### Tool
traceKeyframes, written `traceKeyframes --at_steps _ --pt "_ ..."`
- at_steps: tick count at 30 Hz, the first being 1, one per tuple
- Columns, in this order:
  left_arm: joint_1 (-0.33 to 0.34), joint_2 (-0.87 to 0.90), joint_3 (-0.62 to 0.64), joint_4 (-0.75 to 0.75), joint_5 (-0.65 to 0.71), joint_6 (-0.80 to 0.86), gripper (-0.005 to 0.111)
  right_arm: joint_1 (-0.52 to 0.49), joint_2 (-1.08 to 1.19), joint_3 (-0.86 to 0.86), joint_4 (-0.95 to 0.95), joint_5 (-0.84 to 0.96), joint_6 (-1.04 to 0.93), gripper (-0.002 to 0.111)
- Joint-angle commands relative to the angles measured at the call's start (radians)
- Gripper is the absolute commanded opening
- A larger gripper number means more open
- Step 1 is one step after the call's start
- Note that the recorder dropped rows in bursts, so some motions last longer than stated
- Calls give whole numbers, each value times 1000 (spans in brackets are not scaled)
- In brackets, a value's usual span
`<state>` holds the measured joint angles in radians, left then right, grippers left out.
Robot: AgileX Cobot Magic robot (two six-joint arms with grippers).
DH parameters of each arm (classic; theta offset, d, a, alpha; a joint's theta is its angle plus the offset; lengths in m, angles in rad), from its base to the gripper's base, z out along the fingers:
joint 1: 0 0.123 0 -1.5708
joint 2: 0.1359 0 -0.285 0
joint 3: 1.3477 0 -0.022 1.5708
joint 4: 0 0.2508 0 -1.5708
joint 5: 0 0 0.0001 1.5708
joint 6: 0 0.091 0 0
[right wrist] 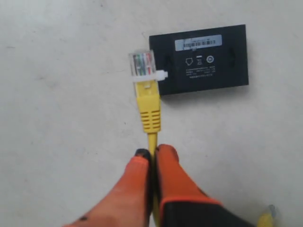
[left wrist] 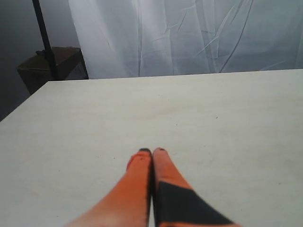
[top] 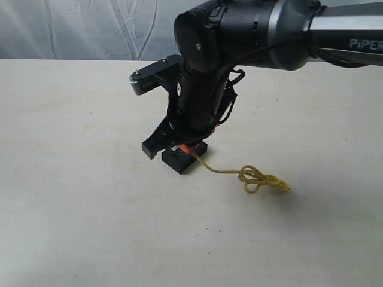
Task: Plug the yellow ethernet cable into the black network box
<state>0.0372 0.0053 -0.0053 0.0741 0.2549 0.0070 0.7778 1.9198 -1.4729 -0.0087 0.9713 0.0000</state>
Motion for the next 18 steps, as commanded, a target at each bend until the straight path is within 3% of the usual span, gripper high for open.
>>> traceKeyframes --at_steps 1,4,12,18 --pt "2 -5 5 28 -21 0 0 -64 -27 62 23 -28 -13 -1" --pt "2 -5 5 30 -98 0 0 -115 -52 102 74 -43 -71 -1" --pt "2 -5 5 53 -477 -1 0 -216 -151 248 149 -174 -181 -1" --pt "2 -5 5 50 -585 -1 0 -219 -159 284 145 -285 -231 -1"
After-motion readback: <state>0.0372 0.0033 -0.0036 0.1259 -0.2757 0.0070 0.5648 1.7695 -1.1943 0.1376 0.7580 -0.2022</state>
